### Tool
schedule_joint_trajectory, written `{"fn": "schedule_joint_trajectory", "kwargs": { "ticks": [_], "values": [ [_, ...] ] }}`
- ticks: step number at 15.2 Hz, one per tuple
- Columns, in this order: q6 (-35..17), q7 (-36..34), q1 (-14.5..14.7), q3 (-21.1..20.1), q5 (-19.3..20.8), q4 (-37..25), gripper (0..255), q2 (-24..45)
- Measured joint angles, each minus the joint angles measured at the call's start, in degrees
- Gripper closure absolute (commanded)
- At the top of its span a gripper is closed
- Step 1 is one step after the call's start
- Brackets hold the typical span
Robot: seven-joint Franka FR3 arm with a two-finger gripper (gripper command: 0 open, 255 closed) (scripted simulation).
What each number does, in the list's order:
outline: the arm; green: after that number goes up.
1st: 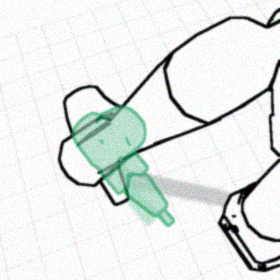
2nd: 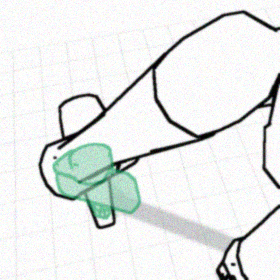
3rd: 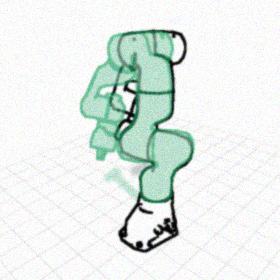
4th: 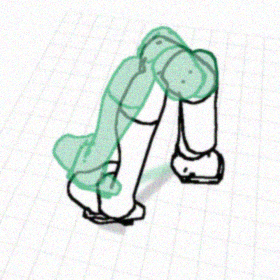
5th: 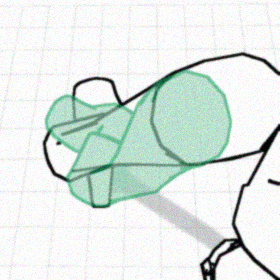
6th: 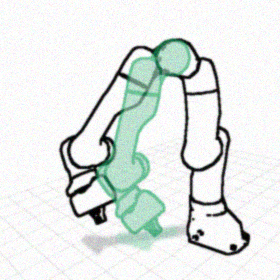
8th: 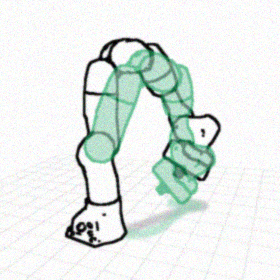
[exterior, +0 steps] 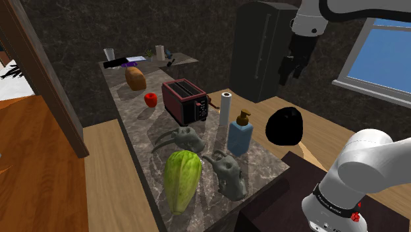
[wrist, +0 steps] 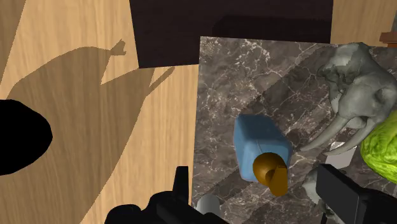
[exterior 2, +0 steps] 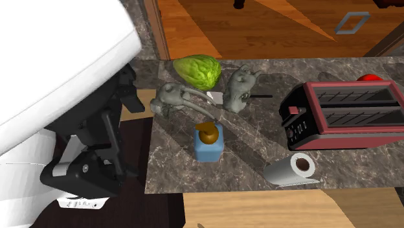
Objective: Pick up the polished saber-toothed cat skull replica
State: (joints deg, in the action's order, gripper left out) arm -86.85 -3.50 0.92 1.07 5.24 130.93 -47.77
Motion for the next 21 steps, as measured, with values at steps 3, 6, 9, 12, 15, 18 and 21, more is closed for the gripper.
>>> {"fn": "schedule_joint_trajectory", "kwargs": {
  "ticks": [3,6,9,12,15,18,21],
  "values": [
    [-1.16,0.91,0.64,-0.5,0.53,-1.06,0,2.63],
    [-3.96,2.68,2.02,-1.87,1.72,-3.43,0,8.88],
    [-5.82,4.79,3.21,-3.26,3.28,-7.01,0,15.38],
    [-7.82,5.9,4.53,-5.36,4.8,-10.3,0,21.94],
    [-9.23,7.68,5.5,-6.94,6.89,-13.55,0,27.77],
    [-9.8,9.14,6.5,-8.76,9.24,-18.11,0,34.26],
    [-10.42,10.12,7.7,-10.68,11.92,-22.1,0,40.46]
  ]
}}
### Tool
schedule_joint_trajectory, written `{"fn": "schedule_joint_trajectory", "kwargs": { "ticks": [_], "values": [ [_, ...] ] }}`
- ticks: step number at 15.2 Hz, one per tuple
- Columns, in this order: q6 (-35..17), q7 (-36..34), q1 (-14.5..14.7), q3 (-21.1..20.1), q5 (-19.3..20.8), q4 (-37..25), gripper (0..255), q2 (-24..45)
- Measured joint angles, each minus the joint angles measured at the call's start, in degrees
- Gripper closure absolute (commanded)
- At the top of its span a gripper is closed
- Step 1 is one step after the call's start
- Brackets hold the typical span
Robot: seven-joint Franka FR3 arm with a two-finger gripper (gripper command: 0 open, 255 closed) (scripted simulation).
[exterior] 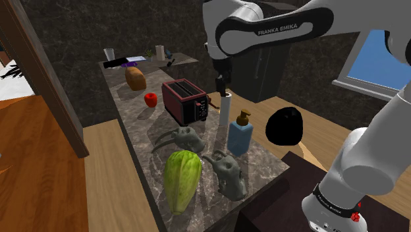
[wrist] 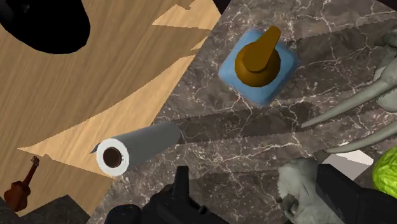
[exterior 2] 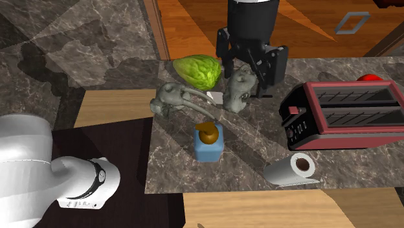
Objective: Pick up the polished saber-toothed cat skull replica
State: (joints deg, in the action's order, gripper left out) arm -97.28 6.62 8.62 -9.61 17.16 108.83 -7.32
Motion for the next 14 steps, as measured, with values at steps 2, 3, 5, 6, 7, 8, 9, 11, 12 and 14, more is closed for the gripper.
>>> {"fn": "schedule_joint_trajectory", "kwargs": {
  "ticks": [2,3,5,6,7,8,9,11,12,14],
  "values": [
    [0.12,0.52,0.97,-1.31,2.0,-3.49,0,4.59],
    [-0.07,0.82,1.45,-1.86,3.04,-4.73,0,6.6],
    [0.27,1.32,2.65,-3.05,5.13,-7.65,0,10.51],
    [0.29,1.79,3.15,-3.45,6.3,-9.35,0,12.77],
    [0.4,1.93,3.87,-3.97,7.42,-10.77,0,14.84],
    [0.28,2.49,4.36,-4.29,8.52,-11.76,0,16.53],
    [0.53,2.86,5.06,-4.68,9.65,-13.23,0,18.45],
    [1.41,3.82,6.64,-5.37,11.98,-17.01,0,22.74],
    [1.39,4.37,7.27,-5.62,13.04,-17.9,0,24.25],
    [1.68,5.31,8.92,-6.02,15.41,-21.06,0,28.51]
  ]
}}
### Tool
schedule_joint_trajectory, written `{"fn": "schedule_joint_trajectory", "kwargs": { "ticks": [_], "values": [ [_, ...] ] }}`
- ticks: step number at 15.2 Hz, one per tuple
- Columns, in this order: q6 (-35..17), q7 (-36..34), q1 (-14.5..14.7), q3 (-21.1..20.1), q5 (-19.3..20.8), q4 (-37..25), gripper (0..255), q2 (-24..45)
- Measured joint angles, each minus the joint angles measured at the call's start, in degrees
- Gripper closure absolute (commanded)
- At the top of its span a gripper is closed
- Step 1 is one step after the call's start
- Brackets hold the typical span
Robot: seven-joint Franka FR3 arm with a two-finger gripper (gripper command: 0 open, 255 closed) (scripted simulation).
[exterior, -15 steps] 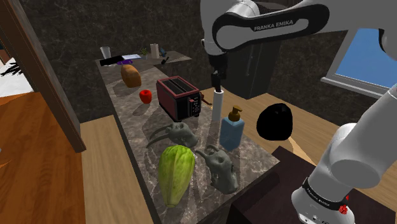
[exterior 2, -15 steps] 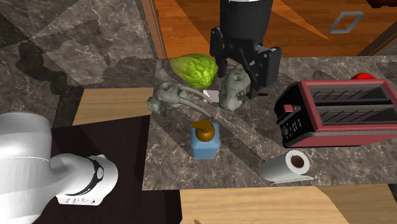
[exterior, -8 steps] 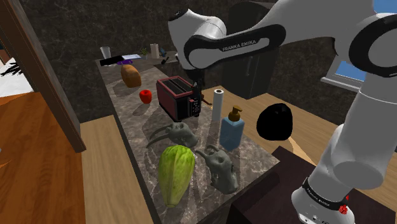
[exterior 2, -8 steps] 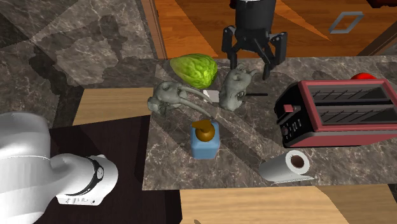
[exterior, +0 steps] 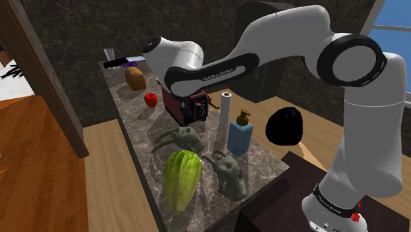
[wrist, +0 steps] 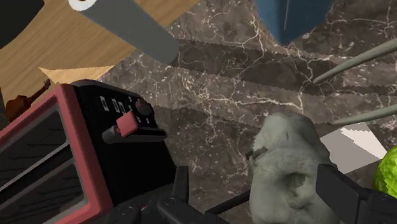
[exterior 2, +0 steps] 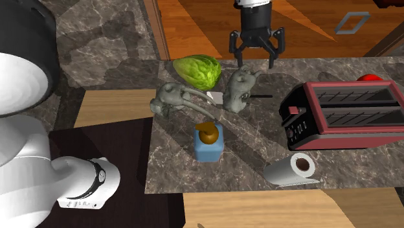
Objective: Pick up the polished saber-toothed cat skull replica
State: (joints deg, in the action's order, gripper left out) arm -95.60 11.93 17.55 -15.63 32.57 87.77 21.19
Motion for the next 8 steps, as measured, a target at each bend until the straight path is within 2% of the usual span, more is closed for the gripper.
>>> {"fn": "schedule_joint_trajectory", "kwargs": {
  "ticks": [8],
  "values": [
    [2.3,5.6,7.66,-0.5,8.5,-13.51,0,15.95]
  ]
}}
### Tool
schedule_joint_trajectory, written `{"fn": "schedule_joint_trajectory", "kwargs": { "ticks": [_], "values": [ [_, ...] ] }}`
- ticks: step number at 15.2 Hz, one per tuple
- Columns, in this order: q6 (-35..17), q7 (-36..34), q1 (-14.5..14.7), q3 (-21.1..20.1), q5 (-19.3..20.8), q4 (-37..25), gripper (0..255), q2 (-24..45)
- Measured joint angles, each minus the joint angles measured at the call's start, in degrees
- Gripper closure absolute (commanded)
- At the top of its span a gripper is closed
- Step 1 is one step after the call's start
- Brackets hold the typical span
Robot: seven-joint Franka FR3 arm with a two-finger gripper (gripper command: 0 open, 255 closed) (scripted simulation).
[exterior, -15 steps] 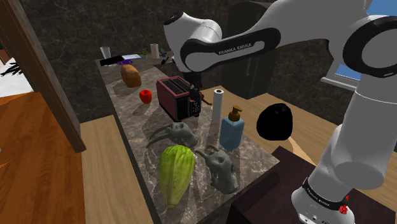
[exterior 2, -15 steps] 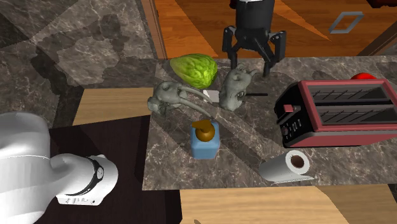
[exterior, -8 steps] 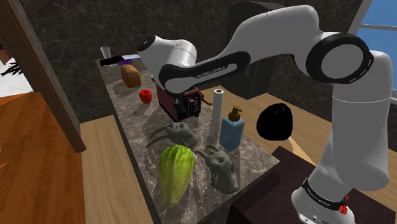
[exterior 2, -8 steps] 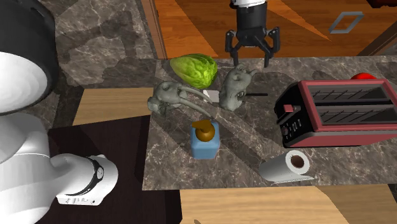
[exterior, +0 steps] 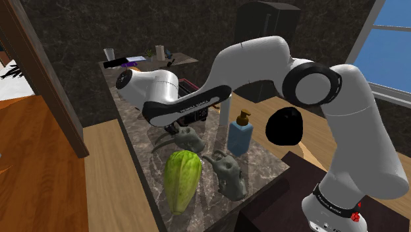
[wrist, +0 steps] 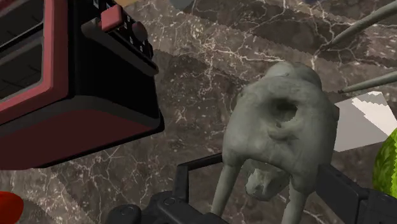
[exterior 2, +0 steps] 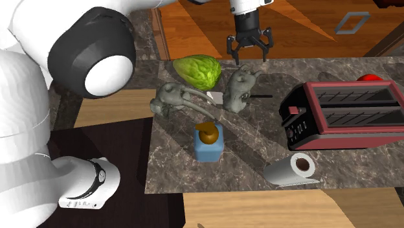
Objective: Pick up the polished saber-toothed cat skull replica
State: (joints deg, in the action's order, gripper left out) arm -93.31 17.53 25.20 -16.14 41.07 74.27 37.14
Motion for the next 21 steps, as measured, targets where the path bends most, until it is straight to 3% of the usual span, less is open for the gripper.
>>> {"fn": "schedule_joint_trajectory", "kwargs": {
  "ticks": [5,13,14,21],
  "values": [
    [0.32,3.78,4.53,0.26,4.26,-6.35,0,8.31],
    [-2.26,2.52,5.2,0.7,5.52,-6.32,0,11.85],
    [-2.39,2.45,5.21,0.74,5.56,-6.38,255,12.06],
    [-2.5,2.42,5.23,0.77,5.61,-6.53,255,12.24]
  ]
}}
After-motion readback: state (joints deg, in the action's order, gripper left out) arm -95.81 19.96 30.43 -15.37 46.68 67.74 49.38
